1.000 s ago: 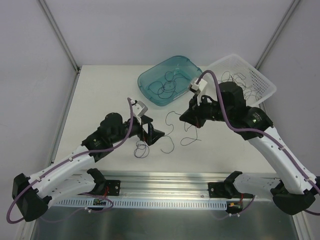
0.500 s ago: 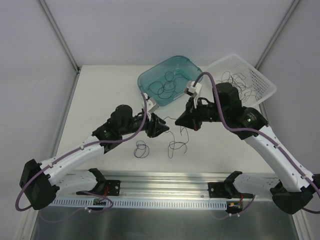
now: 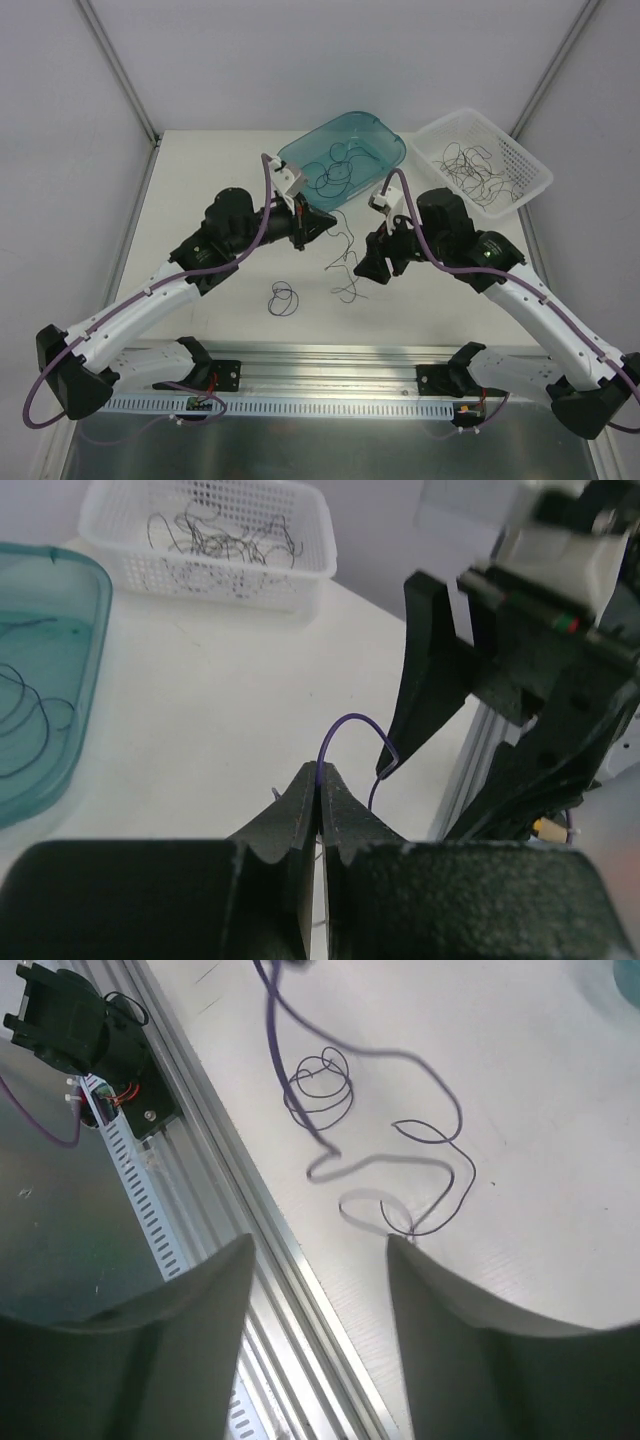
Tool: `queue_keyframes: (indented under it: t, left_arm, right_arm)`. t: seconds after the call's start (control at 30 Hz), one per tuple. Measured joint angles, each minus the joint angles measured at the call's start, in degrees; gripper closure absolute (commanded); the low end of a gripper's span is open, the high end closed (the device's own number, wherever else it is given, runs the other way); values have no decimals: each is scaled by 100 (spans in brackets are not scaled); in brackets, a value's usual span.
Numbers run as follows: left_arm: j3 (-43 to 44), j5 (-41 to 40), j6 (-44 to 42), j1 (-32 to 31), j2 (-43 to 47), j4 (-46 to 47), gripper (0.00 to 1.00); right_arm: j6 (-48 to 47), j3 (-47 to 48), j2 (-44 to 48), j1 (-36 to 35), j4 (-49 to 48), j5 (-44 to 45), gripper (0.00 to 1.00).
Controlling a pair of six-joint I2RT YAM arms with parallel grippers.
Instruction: Untangle the cables
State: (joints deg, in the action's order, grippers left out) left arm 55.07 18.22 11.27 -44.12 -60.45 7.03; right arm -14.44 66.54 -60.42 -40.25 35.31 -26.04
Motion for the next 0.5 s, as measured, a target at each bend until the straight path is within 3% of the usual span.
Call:
queue_keyframes:
  t: [0.3, 0.5]
  left_arm:
    - [1928, -389, -37, 358, -804, -640, 100]
    - [3348, -439, -87, 710, -1545, -874, 100]
  right_arm:
    - [146, -295, 833, 0, 140, 570, 1]
    - [247, -656, 1650, 0, 330, 1054, 3]
